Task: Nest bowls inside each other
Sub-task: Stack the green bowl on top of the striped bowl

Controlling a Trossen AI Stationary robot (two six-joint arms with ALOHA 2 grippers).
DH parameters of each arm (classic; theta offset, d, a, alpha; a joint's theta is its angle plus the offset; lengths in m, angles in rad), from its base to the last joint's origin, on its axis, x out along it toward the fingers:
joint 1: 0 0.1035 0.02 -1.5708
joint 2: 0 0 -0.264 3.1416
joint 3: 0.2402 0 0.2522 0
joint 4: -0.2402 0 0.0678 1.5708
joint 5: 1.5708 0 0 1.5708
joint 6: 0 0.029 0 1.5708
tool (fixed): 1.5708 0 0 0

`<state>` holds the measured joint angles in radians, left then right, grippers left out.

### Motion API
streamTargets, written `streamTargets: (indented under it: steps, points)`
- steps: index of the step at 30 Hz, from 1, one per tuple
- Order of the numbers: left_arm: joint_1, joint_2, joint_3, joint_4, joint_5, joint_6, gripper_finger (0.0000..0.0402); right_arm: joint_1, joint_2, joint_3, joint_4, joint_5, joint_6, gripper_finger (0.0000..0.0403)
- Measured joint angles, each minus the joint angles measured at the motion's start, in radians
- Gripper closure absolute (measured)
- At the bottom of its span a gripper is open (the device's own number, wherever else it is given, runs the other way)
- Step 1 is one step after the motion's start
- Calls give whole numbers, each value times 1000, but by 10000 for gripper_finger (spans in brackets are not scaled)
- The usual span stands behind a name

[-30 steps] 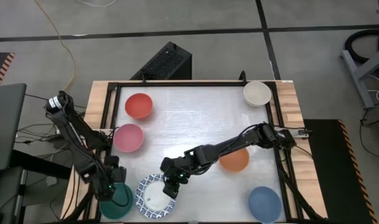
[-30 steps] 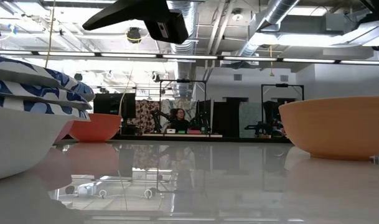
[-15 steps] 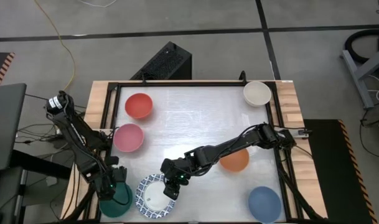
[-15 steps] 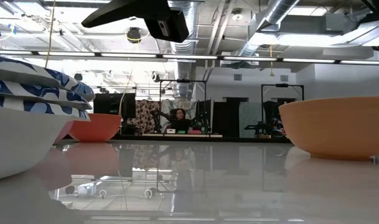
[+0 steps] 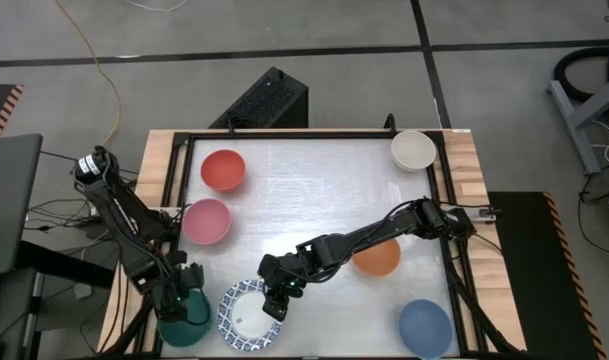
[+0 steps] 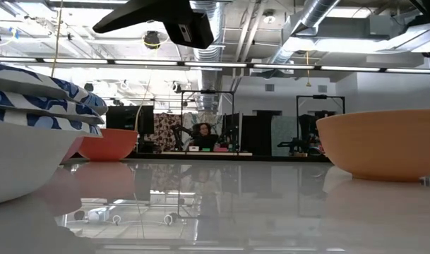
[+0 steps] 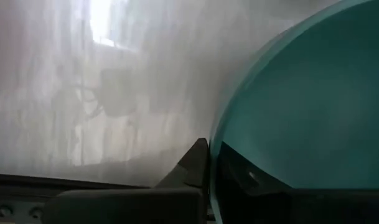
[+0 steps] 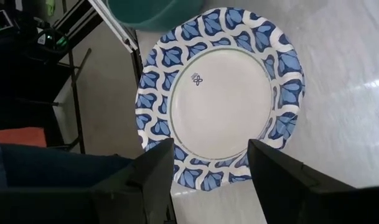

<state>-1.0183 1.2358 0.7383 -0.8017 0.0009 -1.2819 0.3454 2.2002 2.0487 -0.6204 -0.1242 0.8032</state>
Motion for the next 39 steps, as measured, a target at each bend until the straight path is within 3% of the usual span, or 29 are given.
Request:
streamTargets:
  steps: [5,14,22,27,32,39]
  points:
    - [0,0,0,0,-84,-113,401,-1,0,0,4,47,8,180]
    - [2,-26,41,-38,-111,-172,401,-8,0,0,31,47,8,180]
    - [2,-66,204,-407,-268,-403,401,-8,0,0,46,135,11,180]
    - [2,-66,300,-613,-442,-564,401,-9,1,0,153,251,0,180]
    - [10,-65,344,-767,-592,-688,401,-13,2,53,152,372,-61,180]
    - [103,-25,325,-770,-763,-711,401,-14,1,194,4,632,-151,180]
